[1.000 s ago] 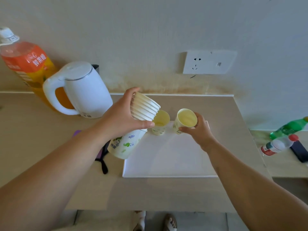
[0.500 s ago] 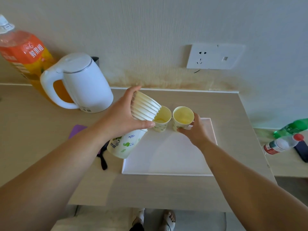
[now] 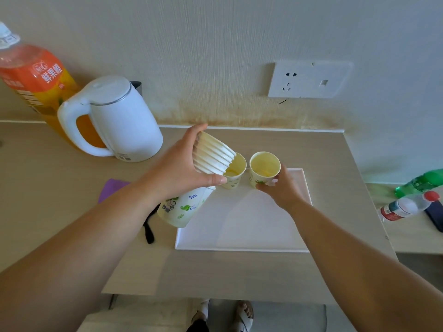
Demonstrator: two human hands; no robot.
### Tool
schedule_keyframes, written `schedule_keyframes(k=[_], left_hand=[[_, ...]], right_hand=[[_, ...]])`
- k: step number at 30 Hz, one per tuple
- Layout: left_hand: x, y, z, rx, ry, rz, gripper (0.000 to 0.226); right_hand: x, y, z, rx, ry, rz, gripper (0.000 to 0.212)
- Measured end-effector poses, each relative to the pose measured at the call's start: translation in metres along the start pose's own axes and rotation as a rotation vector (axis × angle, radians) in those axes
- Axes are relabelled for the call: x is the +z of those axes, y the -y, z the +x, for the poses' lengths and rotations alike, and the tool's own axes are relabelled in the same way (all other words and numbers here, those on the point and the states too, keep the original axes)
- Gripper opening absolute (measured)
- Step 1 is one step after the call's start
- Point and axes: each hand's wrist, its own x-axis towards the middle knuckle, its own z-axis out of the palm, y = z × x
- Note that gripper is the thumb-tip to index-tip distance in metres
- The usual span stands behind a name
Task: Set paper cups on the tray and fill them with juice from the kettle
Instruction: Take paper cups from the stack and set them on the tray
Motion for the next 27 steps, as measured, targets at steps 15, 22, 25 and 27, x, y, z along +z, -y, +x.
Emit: schedule_keyframes(k=[15, 22, 25, 27], left_hand=[[0.017, -0.036, 0.005, 0.08, -0.079, 0.116, 0.1], [0.016, -0.048, -0.001, 0.087, -0.124, 0.208, 0.095], [0.015, -0.053, -0.004, 0.086, -0.137, 0.205, 0.093], [0.013, -0.055, -0.003, 0.089, -0.152, 0.215, 0.091]], right_hand=[[-0.026, 0.101, -0.044, -0.265, 0.154, 0.3, 0.009], [-0.036, 0.117, -0.055, -0.311, 0.227, 0.291, 0.009], [-0.036, 0.118, -0.056, -0.285, 0.197, 0.401, 0.014], [-0.034, 0.122, -0.056, -0.264, 0.178, 0.486, 0.014]])
